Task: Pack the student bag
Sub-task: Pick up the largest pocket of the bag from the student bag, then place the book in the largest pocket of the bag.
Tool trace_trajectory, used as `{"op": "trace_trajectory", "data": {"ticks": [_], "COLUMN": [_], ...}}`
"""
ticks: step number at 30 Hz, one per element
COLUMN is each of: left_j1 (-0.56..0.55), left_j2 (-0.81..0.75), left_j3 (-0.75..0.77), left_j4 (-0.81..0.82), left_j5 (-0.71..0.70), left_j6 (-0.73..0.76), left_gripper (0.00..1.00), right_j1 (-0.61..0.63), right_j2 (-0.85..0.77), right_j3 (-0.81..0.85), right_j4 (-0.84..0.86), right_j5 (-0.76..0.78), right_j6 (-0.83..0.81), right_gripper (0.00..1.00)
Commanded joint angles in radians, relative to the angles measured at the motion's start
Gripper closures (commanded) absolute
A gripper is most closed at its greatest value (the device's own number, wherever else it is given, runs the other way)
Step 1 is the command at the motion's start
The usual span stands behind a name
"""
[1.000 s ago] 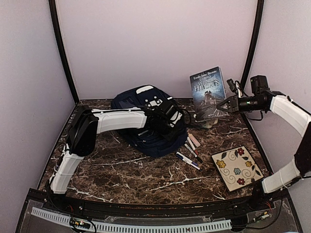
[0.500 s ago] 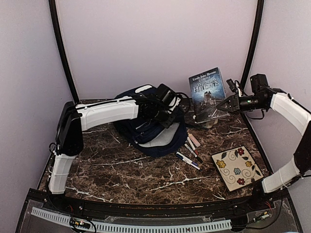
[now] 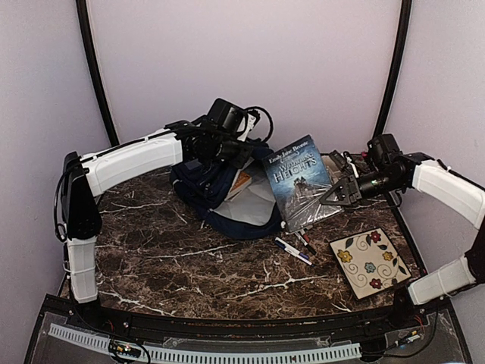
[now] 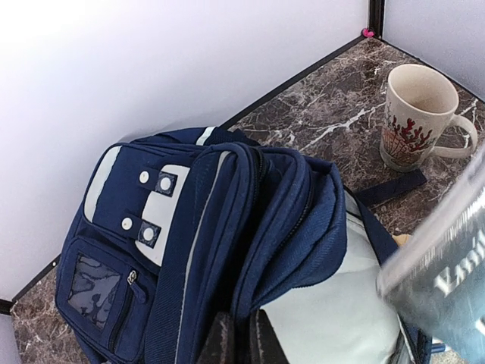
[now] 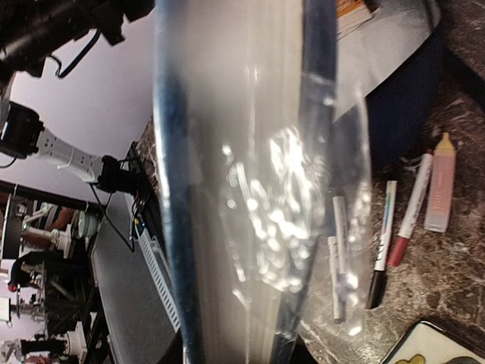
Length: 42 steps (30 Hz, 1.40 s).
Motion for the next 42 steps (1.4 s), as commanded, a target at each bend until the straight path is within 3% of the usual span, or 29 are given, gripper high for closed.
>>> {"op": "trace_trajectory", "data": {"ticks": [1, 8, 13, 16, 19, 25, 33, 38, 42], "left_j1": [0.041, 0.058, 0.058, 0.058, 0.058, 0.058, 0.058, 0.045, 0.031], "left_j2": [-0.104, -0.128, -0.164, -0.212, -0.290, -0.438, -0.545, -0.610, -0.645], "left_j3": [-0.016, -0.061, -0.078, -0.145, -0.311, -0.483, -0.612, -0.663, -0.670], "left_j4": [0.062, 0.147, 0.163, 0.194, 0.293, 0.352, 0.419, 0.420, 0.385], "left_j5": [-0.014, 0.051, 0.090, 0.100, 0.074, 0.045, 0.026, 0.031, 0.018], "left_j6": [-0.036, -0.074, -0.132, -0.126, -0.090, -0.132, -0.190, -0.238, -0.257], "left_gripper": [1.00, 1.00, 1.00, 1.00, 1.00, 1.00, 1.00, 1.00, 1.00], "right_j1": [0.063, 0.096, 0.126, 0.201, 0.289, 0.328, 0.407, 0.461, 0.470], "right_j2": [0.007, 0.096, 0.224, 0.276, 0.380, 0.603, 0.696, 0.654, 0.663], "right_j3": [-0.016, -0.077, -0.042, 0.013, 0.134, 0.316, 0.342, 0.234, 0.280], "right_j4": [0.105, 0.323, 0.382, 0.323, 0.206, 0.191, 0.347, 0.639, 0.657], "right_j5": [-0.153, -0.244, -0.283, -0.202, -0.071, -0.205, -0.242, -0.258, -0.246], "right_j6": [-0.044, 0.099, 0.165, 0.080, -0.048, 0.014, 0.244, 0.542, 0.585], "right_gripper": [1.00, 1.00, 1.00, 1.00, 1.00, 1.00, 1.00, 1.00, 1.00]}}
